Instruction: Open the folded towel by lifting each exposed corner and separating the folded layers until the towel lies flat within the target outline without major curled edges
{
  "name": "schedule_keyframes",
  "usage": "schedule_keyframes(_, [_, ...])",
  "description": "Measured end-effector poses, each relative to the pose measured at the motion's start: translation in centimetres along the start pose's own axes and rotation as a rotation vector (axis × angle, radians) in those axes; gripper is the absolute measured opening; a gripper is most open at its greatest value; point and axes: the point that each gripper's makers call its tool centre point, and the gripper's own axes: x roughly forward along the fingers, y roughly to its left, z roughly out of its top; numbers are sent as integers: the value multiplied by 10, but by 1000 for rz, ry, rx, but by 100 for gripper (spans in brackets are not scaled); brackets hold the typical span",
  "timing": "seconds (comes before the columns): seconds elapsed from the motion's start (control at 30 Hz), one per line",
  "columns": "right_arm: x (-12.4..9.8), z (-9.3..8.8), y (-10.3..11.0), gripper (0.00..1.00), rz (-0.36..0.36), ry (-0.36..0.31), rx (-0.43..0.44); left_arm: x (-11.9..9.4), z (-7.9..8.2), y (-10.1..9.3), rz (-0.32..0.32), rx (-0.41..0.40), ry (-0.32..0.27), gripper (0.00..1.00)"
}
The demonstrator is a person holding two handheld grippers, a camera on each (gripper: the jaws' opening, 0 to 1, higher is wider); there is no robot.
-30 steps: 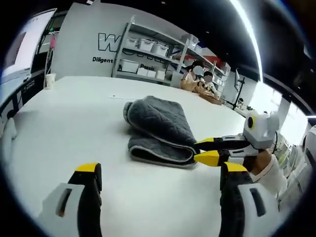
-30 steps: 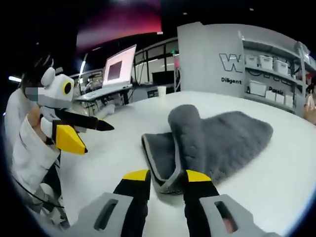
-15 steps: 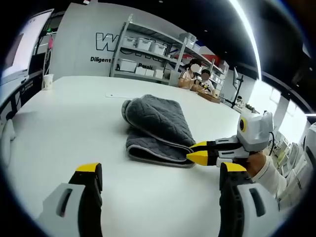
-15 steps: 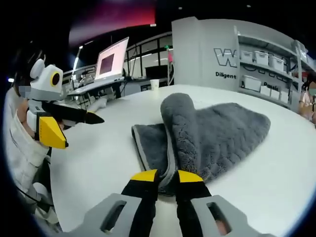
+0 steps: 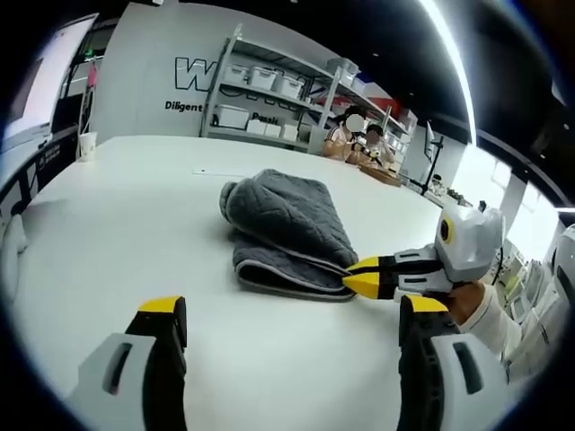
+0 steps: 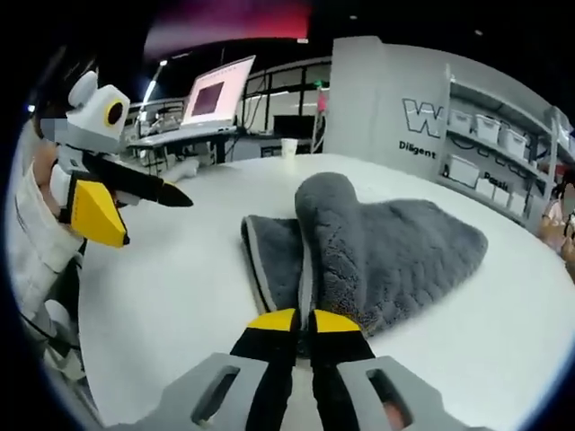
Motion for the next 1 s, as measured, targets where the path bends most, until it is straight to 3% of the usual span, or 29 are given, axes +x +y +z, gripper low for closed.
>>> schedule_keyframes(1.0, [-25,-11,-39,0,-88,-20,23,9,-5,-11,-29,14,30,98])
